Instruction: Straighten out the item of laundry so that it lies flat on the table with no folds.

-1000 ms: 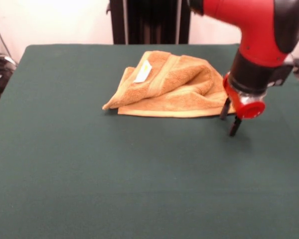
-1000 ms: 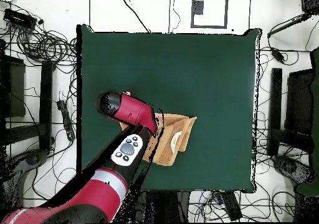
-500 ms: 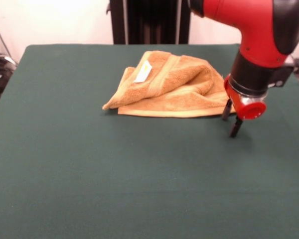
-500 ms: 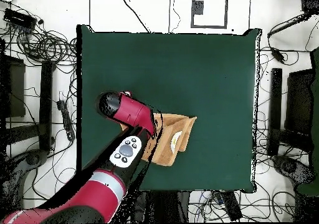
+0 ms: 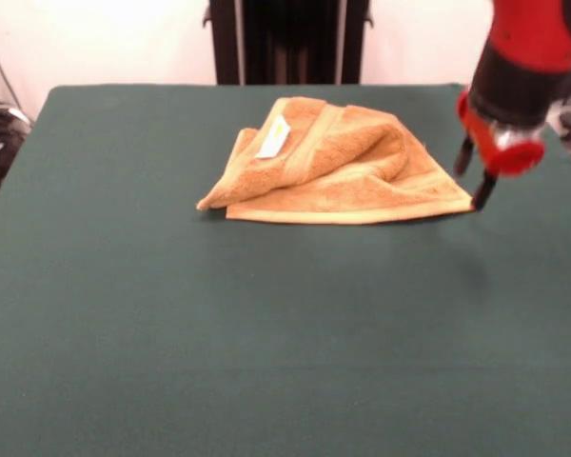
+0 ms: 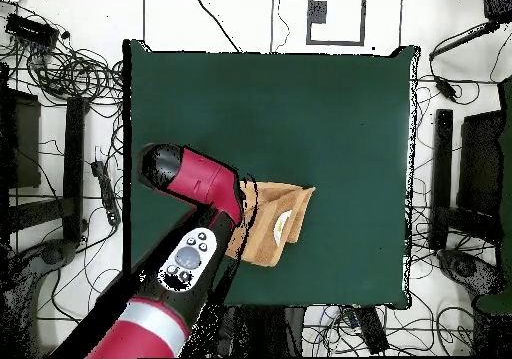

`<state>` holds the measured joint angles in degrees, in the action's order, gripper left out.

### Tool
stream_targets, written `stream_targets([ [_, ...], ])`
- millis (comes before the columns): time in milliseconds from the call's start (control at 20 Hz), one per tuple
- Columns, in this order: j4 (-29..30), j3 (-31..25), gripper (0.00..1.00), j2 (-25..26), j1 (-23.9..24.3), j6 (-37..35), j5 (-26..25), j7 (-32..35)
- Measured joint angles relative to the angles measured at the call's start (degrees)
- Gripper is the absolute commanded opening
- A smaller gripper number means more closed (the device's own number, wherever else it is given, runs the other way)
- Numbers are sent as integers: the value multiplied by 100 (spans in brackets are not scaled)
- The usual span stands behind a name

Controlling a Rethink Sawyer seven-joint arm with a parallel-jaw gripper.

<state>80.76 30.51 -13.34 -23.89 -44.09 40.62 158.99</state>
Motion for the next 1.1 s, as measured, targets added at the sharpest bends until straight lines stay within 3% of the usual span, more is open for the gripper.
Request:
stream_targets([
  [400,61,480,100,-841,-267,-1084,-315,0],
  [700,232,699,100,-1387,-642,-1097,-325,0],
  [1100,250,678,100,-1288,-710,-766,-303,0],
])
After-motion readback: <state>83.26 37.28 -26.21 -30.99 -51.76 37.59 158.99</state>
